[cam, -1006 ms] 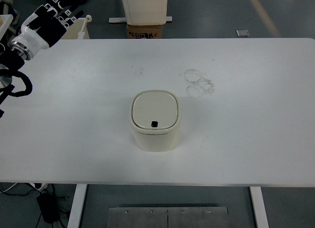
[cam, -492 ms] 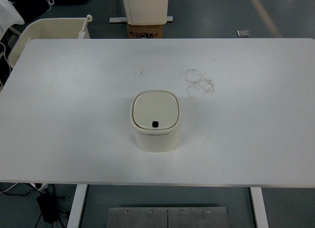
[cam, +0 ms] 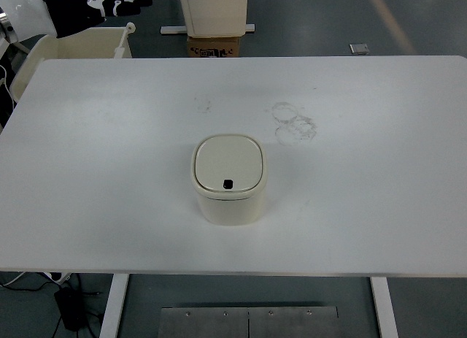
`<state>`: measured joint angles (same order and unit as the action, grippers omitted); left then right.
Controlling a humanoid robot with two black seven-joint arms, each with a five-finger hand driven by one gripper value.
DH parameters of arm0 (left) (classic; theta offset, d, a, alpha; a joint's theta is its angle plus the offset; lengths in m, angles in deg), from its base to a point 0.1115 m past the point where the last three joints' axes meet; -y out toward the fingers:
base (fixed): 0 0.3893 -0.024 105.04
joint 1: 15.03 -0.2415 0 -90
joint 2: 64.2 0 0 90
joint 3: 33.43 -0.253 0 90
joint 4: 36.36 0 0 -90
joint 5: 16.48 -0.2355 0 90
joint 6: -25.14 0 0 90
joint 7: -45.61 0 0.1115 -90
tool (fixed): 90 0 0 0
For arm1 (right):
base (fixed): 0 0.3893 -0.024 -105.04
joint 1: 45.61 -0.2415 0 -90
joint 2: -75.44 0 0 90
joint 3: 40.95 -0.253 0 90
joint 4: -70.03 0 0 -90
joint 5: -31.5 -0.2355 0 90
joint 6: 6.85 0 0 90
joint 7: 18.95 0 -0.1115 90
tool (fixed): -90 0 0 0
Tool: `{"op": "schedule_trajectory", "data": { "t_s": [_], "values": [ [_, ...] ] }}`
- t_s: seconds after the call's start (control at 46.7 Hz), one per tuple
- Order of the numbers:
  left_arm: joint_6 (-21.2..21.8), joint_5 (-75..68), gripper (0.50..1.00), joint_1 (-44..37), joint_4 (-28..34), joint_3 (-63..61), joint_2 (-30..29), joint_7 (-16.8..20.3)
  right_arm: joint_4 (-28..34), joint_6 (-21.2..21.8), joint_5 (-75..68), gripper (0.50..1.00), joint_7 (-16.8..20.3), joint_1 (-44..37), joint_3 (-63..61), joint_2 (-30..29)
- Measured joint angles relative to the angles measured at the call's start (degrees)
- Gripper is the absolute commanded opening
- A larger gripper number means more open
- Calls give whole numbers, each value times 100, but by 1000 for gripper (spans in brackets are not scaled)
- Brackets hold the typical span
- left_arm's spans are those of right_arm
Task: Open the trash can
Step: 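Reach the left hand over the cream trash can lid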
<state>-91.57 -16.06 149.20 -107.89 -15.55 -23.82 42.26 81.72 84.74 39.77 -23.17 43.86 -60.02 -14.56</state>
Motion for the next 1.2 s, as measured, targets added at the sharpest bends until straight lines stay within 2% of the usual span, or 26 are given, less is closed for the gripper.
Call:
{"op": "schedule_trajectory", "data": {
  "t_s": [0.278,0.514,0.621,0.771,0.985,1.199],
  "values": [
    [-147,-375,1000,1296,-558,-1432,-228,-1,-1,-1,0,993,1,-1,1,0],
    [-201,-552,1000,2222,-988,-2518,-68,0,-1,-1,0,993,0,0,0,0],
    [-441,-565,1000,2597,-1213,-2878,55,-78,-1,-1,-1,993,1,0,0,0],
    [-531,-895,1000,2837,-1368,-3099,262,-412,0,0,-1,993,0,0,0,0],
    [-803,-1236,1000,3082,-1381,-3156,656,-454,-1,0,-1,993,1,0,0,0],
    [-831,-1264,1000,3101,-1493,-3356,912,-603,0,-1,-1,993,0,-1,0,0]
  ]
}}
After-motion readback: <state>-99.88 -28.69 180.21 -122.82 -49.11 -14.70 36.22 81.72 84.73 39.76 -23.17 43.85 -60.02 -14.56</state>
